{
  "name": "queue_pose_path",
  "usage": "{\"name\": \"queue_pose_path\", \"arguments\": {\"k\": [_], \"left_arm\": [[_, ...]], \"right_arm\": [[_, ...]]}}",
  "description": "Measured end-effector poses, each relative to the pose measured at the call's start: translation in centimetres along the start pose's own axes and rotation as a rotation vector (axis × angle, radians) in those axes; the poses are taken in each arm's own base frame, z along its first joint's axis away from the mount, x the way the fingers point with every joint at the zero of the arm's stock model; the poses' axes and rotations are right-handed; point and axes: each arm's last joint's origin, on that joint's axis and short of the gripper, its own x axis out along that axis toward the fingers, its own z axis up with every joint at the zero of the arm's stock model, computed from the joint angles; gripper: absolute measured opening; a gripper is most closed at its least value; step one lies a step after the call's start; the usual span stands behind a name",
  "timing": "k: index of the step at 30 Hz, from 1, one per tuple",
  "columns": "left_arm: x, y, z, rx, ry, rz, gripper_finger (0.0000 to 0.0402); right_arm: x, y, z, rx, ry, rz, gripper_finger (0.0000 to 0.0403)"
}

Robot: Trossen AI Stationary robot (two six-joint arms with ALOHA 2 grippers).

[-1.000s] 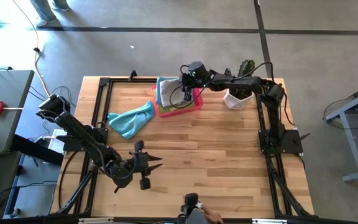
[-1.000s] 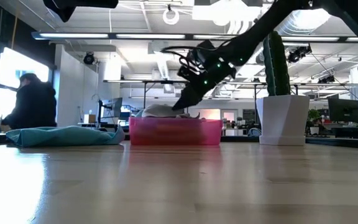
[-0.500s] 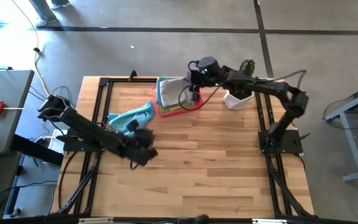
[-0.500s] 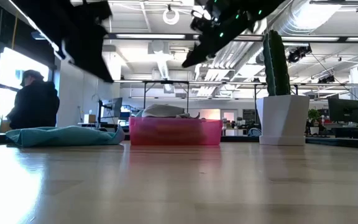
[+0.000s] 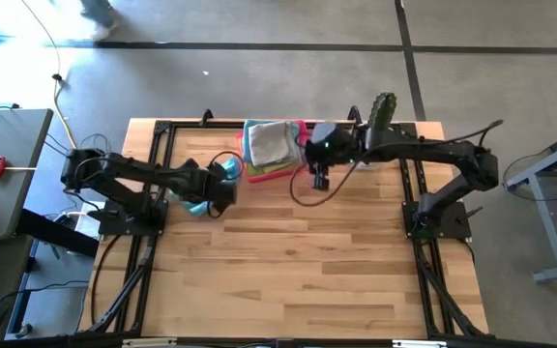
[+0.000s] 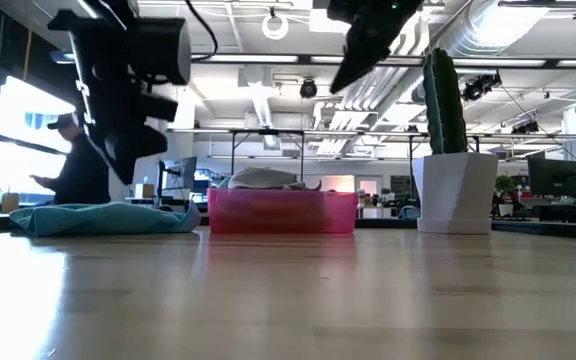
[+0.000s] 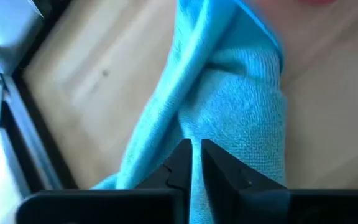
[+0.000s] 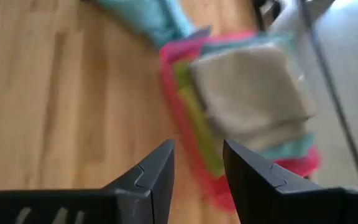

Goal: Fold microfiber towels
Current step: Fold the blue microfiber cloth

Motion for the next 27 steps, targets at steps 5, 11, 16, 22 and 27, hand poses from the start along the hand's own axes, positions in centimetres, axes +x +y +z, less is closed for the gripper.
{"name": "queue_pose_path", "arguments": {"k": [5,11,16,22,27], "left_arm": [[2.7,0.6,-0.6,-0.019,0.081,-0.053,0.0005],[4.8,0.3,-1.8,-0.083,0.112,-0.176,0.0002],[4.5,-1.7,-2.3,-0.066,0.075,-0.359,0.0001],[2.0,-5.4,-3.4,0.010,-0.029,-0.597,0.0000],[0.5,-8.7,-5.3,0.065,-0.080,-0.729,0.0000]], "right_arm": [[-0.4,3.2,-0.7,-0.026,0.135,0.022,0.0129],[-1.3,6.7,-1.2,-0.073,0.222,-0.020,0.0129],[-2.2,9.3,-1.6,-0.081,0.260,-0.042,0.0129],[-2.8,12.1,-2.7,-0.118,0.278,-0.087,0.0129],[-2.3,14.3,-4.5,-0.123,0.292,-0.106,0.0129]]}}
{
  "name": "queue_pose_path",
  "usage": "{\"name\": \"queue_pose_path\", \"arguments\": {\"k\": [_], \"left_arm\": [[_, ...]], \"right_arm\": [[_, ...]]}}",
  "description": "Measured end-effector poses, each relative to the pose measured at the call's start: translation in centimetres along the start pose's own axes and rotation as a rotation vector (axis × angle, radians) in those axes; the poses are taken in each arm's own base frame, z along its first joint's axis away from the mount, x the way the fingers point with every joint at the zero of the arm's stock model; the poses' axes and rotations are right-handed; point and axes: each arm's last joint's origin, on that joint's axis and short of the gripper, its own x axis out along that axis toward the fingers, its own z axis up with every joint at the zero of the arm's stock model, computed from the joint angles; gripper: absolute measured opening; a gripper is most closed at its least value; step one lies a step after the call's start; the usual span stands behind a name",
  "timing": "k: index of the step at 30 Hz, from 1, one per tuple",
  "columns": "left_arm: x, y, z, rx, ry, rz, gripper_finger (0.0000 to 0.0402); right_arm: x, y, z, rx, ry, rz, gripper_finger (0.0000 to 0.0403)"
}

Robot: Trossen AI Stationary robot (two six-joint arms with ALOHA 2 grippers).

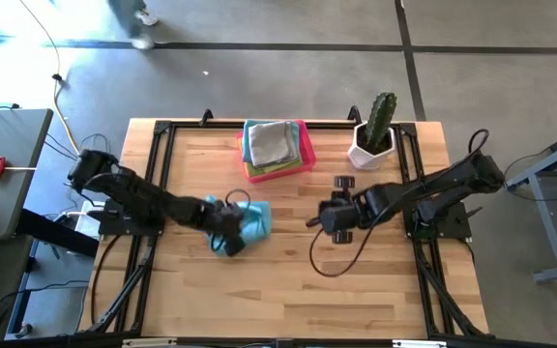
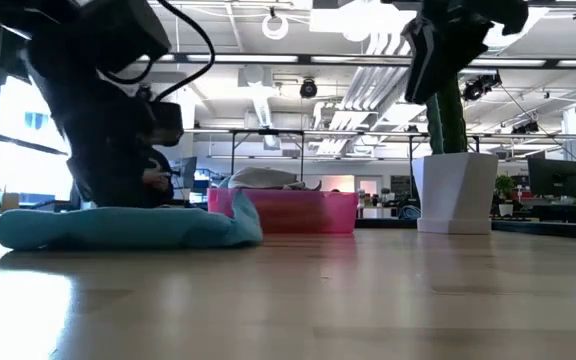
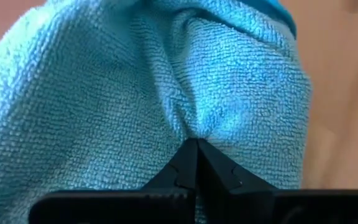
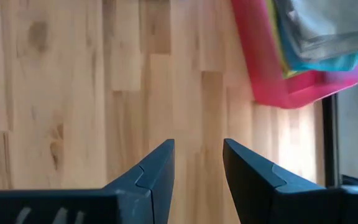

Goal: Fold microfiber towels
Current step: Fold the blue microfiber cloth

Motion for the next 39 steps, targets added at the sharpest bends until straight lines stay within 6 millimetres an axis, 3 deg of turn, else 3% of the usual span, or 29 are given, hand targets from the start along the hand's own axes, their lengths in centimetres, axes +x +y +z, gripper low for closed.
{"name": "queue_pose_path", "arguments": {"k": [7,12,19,24,34,39], "left_arm": [[1.3,-4.4,-2.4,0.023,-0.026,-0.226,0.0000],[0.6,-6.7,-2.5,0.093,-0.123,-0.414,0.0000],[0.2,-7.2,-1.9,0.241,-0.195,-0.421,0.0000],[0.2,-7.4,-1.9,0.369,-0.148,-0.347,0.0000],[0.1,-7.3,-2.7,0.367,-0.079,-0.268,0.0000],[0.2,-7.0,-2.7,0.349,-0.102,-0.212,0.0000]], "right_arm": [[2.6,3.3,-0.6,0.069,-0.171,0.050,0.0129],[4.5,4.9,-0.5,0.205,-0.394,0.114,0.0129],[6.7,6.0,-1.7,0.515,-0.664,0.293,0.0129],[8.0,8.2,-2.1,0.540,-0.771,0.407,0.0129],[12.2,12.6,1.9,0.479,-0.742,0.391,0.0129],[13.1,14.1,4.1,0.441,-0.768,0.396,0.0129]]}}
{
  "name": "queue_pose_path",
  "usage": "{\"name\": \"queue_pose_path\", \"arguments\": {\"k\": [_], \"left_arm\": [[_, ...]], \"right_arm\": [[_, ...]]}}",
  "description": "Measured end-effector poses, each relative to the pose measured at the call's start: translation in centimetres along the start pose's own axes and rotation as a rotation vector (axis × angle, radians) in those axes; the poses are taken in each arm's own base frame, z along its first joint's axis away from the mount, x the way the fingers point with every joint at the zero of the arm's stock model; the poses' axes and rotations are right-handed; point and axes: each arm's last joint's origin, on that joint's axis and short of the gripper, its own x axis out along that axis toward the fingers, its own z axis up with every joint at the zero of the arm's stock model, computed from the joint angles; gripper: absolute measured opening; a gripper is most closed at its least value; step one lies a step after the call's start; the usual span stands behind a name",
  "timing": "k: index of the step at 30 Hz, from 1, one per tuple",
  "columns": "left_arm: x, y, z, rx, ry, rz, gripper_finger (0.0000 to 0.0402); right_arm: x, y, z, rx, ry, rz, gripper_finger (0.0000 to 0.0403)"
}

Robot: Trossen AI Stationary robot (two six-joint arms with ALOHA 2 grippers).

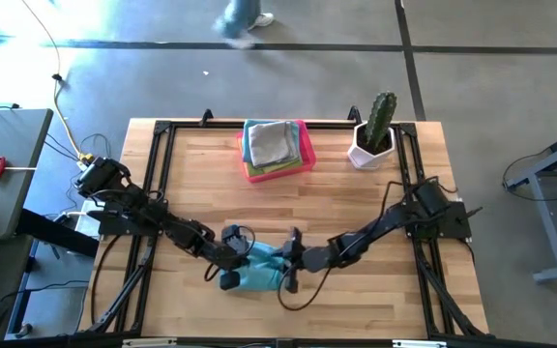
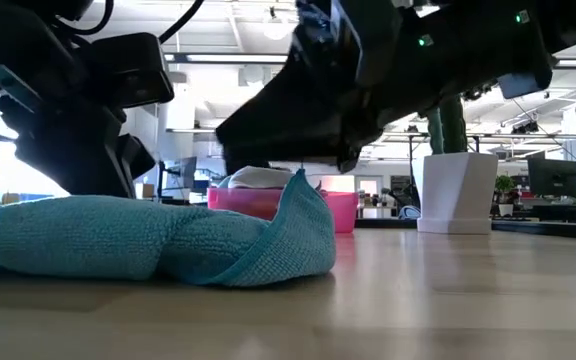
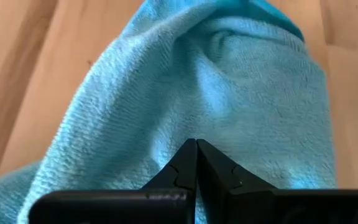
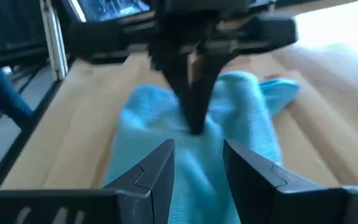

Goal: Fold microfiber towels
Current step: Fold the blue microfiber cloth

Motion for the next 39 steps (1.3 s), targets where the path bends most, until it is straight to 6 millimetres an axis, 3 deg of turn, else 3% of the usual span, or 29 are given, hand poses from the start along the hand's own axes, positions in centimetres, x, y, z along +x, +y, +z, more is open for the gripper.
{"name": "queue_pose_path", "arguments": {"k": [5,10,17,25,32,36,39], "left_arm": [[0.0,0.0,0.1,0.005,-0.020,0.017,0.0000],[0.0,0.1,0.2,0.004,-0.034,0.033,0.0000],[0.0,0.4,0.5,-0.008,-0.072,0.073,0.0000],[0.4,2.7,2.6,0.031,-0.146,0.119,0.0000],[-0.3,3.2,3.8,0.079,-0.193,0.092,0.0000],[-0.9,2.9,3.9,0.004,-0.209,0.067,0.0005],[-0.9,2.6,3.7,0.005,-0.195,0.050,0.0018]], "right_arm": [[1.0,0.4,-1.5,0.020,0.103,0.037,0.0129],[0.6,0.1,-3.1,0.036,0.258,-0.016,0.0129],[-1.0,-0.4,-2.8,-0.091,0.392,-0.104,0.0129],[-3.1,-2.8,-0.8,-0.351,0.491,-0.318,0.0129],[-6.2,-2.8,3.2,-0.427,0.474,-0.279,0.0129],[-7.5,-4.4,5.1,-0.187,0.421,-0.411,0.0129],[-7.5,-6.1,5.2,0.018,0.400,-0.510,0.0129]]}}
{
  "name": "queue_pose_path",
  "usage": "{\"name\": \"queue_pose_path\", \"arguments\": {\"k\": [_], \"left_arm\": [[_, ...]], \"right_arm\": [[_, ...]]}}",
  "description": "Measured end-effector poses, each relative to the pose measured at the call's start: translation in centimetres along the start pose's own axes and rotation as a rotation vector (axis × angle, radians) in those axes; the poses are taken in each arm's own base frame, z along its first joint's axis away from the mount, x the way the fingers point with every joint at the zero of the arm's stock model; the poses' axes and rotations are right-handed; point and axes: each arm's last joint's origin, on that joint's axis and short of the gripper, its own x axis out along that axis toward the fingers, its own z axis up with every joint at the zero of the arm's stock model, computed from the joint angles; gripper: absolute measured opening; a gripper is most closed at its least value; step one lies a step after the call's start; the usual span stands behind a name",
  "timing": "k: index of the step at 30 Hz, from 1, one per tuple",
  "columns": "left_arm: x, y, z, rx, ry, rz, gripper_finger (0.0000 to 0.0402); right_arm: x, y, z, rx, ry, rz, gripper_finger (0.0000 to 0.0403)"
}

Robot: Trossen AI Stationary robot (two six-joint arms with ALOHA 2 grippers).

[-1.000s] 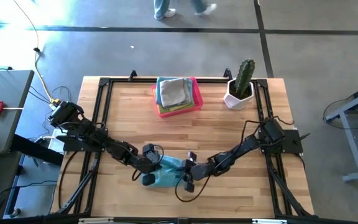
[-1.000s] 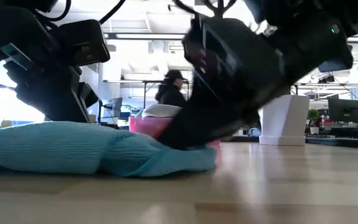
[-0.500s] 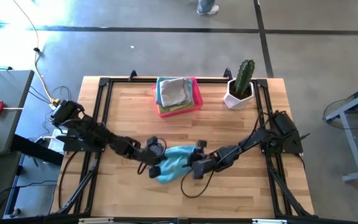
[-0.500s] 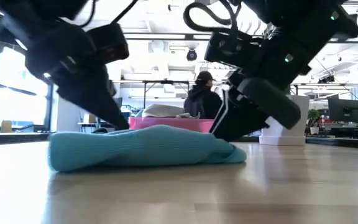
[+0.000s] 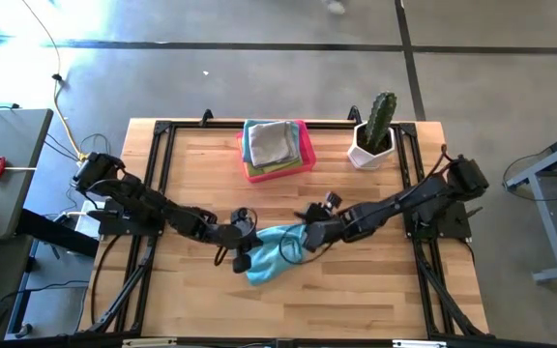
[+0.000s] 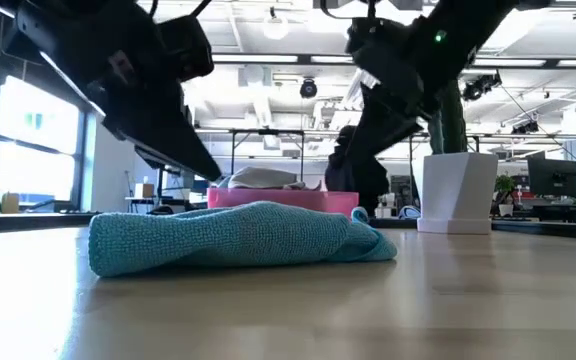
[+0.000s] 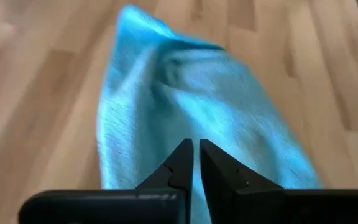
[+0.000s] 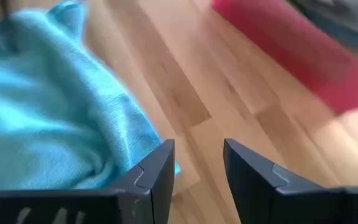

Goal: Fold microfiber towels
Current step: Fold the blue microfiber cloth

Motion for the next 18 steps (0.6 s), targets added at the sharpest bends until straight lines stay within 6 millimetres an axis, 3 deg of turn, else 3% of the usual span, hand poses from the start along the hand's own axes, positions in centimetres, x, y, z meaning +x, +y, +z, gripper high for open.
{"name": "queue_pose_path", "arguments": {"k": [13,18], "left_arm": [[-0.3,0.1,-1.9,0.009,0.169,0.037,0.0111],[-0.3,0.2,-1.9,0.052,0.159,0.070,0.0130]], "right_arm": [[1.0,0.5,-1.1,0.445,0.147,0.217,0.0129],[1.7,-0.5,-1.0,0.507,0.187,0.162,0.0147]]}}
